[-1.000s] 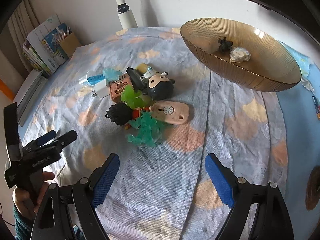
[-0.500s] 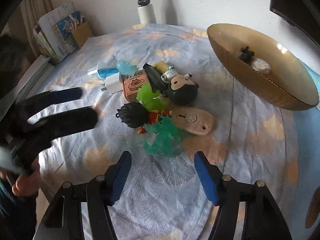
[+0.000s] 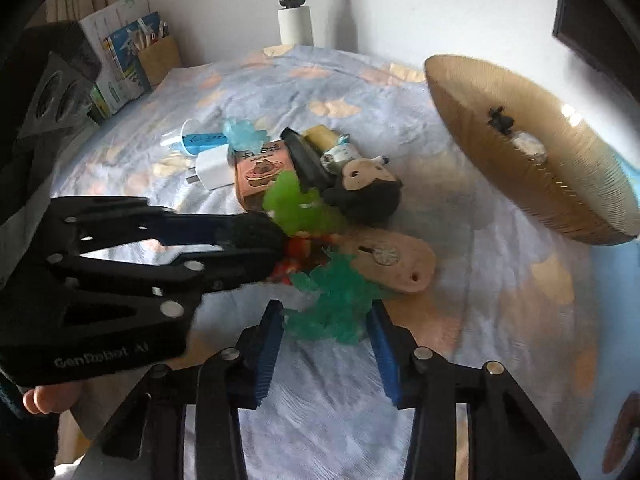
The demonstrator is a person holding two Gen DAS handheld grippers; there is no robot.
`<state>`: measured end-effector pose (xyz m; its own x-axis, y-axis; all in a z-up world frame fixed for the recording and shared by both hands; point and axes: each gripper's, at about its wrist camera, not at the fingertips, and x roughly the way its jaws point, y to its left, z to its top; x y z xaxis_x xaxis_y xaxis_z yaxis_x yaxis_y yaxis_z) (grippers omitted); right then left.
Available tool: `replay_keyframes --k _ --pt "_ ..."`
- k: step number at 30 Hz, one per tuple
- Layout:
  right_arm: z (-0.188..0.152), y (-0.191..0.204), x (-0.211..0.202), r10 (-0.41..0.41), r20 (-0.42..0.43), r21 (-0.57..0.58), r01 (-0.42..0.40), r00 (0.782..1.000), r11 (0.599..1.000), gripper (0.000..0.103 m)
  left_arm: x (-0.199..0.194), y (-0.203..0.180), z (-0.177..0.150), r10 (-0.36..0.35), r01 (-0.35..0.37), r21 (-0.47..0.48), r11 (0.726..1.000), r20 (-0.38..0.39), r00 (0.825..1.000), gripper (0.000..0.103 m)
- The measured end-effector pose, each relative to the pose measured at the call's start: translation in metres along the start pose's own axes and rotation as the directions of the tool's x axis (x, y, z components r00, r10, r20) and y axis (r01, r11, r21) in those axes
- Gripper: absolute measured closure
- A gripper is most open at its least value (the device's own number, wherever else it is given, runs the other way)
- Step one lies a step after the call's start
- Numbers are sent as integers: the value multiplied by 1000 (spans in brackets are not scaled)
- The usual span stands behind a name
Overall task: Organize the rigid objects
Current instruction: 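Grasp the black-haired doll with the left tool while the right tool grasps the green translucent figure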
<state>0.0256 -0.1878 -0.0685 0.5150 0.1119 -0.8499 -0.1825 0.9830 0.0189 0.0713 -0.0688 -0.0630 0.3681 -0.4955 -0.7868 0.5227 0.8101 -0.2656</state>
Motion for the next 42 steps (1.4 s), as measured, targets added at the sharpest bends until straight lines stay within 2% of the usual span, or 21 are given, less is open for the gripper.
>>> replay_keyframes --k 2,4,10,12,15,18,19,21,22,23,27,30,32,35,39,41,42 --pt "-5 -4 -8 -1 7 4 1 1000 1000 62 -17 6 -12 21 -20 -41 999 20 1000 74" --pt "-12 -7 -20 -15 15 0 15 1000 1000 62 -31 11 -26 75 -73 -82 994 30 997 74" --pt "-42 -15 -37 -13 7 -3 13 1000 1000 62 -51 25 -70 148 -136 -204 970 48 988 75" --pt "-46 -17 -30 -5 -12 15 5 1000 1000 62 -53 23 -75 163 -152 -191 970 41 986 74" --pt "-48 -15 -25 16 -16 28 -16 1000 999 61 -53 12 -78 151 -146 -147 978 20 988 63" --pt "-50 -15 -26 46 -16 35 -46 999 998 57 -53 -2 -75 129 -127 -72 989 16 992 62" --pt "-51 -16 -27 56 -16 36 -56 998 998 55 -54 -6 -73 141 -140 -37 989 18 990 59" --pt "-54 -17 -30 73 -14 42 -72 997 996 50 -53 -7 -68 194 -194 -6 981 31 981 48" --pt "-54 -17 -31 75 -12 45 -74 997 996 45 -52 -6 -65 211 -211 -7 977 34 977 35" --pt "-54 -17 -32 71 -12 47 -70 997 996 45 -51 -3 -62 229 -229 -10 973 40 973 33" --pt "-51 -17 -28 65 -19 45 -64 998 997 44 -44 9 -45 255 -255 5 967 39 966 33" --pt "-47 -15 -24 48 -18 37 -48 999 998 44 -36 16 -39 304 -305 26 952 25 952 33" --pt "-45 -13 -22 41 -20 35 -40 999 999 44 -35 21 -40 290 -290 23 957 -2 957 33" --pt "-43 -9 -20 20 -27 15 -20 999 1000 44 -38 23 -48 221 -220 39 975 -29 975 33" --pt "-43 -6 -18 2 -28 -7 -2 1000 1000 44 -44 22 -46 305 -306 112 945 25 952 33" --pt "-42 -6 -17 -3 -24 -8 3 1000 1000 44 -40 25 -37 295 -294 144 945 20 955 33" --pt "-42 -5 -17 -10 -23 -9 10 1000 1000 46 -35 23 -34 259 -254 182 950 0 966 33"
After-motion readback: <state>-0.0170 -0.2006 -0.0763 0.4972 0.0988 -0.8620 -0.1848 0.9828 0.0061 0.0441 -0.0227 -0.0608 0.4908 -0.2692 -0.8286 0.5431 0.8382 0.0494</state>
